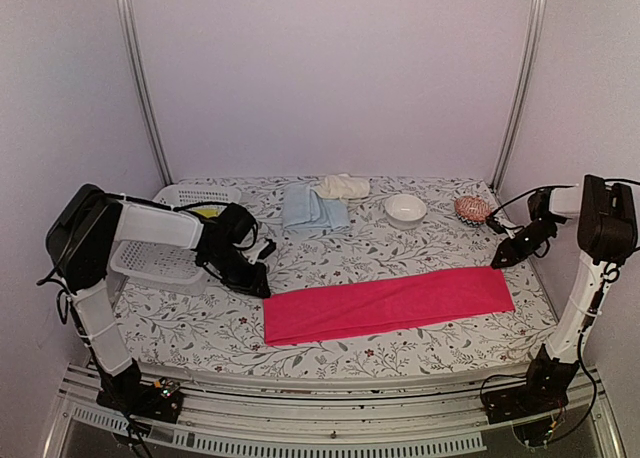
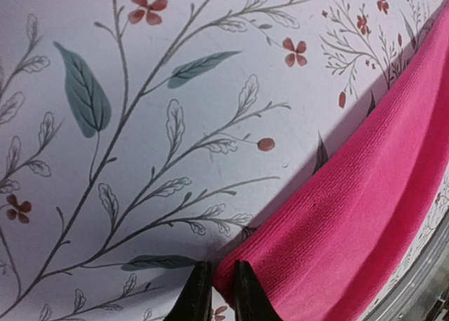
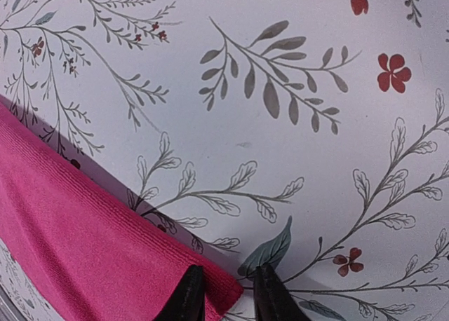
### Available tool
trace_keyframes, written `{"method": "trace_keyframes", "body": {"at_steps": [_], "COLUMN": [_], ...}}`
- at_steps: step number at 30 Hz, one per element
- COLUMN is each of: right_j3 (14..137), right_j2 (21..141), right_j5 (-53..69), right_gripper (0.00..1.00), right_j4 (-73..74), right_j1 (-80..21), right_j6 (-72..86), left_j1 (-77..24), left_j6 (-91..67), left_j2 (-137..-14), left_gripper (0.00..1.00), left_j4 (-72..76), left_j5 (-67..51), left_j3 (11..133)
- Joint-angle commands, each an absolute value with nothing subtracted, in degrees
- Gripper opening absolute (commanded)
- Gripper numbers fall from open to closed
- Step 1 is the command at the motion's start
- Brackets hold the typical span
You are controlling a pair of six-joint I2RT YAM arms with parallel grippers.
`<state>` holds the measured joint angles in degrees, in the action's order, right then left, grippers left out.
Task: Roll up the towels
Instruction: Pick up the towel from the center of the board.
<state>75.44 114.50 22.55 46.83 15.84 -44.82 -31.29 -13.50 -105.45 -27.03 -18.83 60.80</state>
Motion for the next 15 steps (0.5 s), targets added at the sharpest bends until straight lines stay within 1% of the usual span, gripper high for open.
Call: {"method": "trace_keyframes", "body": {"at_steps": [1,2,4,5,7,8,12,15], "right_j3": [73.04,73.1,73.4,73.59,73.78,73.91,74.44,74.61], "right_j2": [115.99,116.03,115.94,115.75,115.0,114.66,114.17,114.34], "right_j5": [21.77,22.17,22.74,22.72,22.72,22.7,21.8,21.36], "right_gripper": [0.18,0.11,0.04,0.03,0.03,0.03,0.03,0.03], "right_j4": [48.08,48.03,47.73,47.35,46.6,46.3,45.86,45.29], "right_j1": [15.87,15.9,15.8,15.97,15.99,15.98,16.05,16.33], "right_j6": [-45.13,-45.17,-44.81,-44.51,-43.56,-43.37,-42.52,-41.87], "left_j1": [-31.99,-31.98,-31.78,-31.74,-31.77,-31.76,-32.43,-32.55], "left_j6": [-11.8,-11.78,-11.97,-12.1,-11.97,-12.02,-11.1,-10.81], "left_j2": [-106.0,-105.57,-103.99,-103.25,-101.27,-100.41,-97.46,-97.65], "left_gripper": [0.09,0.06,0.05,0.08,0.22,0.26,0.38,0.42], "left_j4": [-25.87,-25.47,-24.51,-24.16,-23.01,-22.46,-21.18,-20.65], "left_j5": [-16.37,-15.5,-13.83,-13.46,-13.47,-13.65,-16.37,-18.02], "left_j3": [62.06,62.07,61.91,61.85,61.1,60.62,58.95,58.09]}}
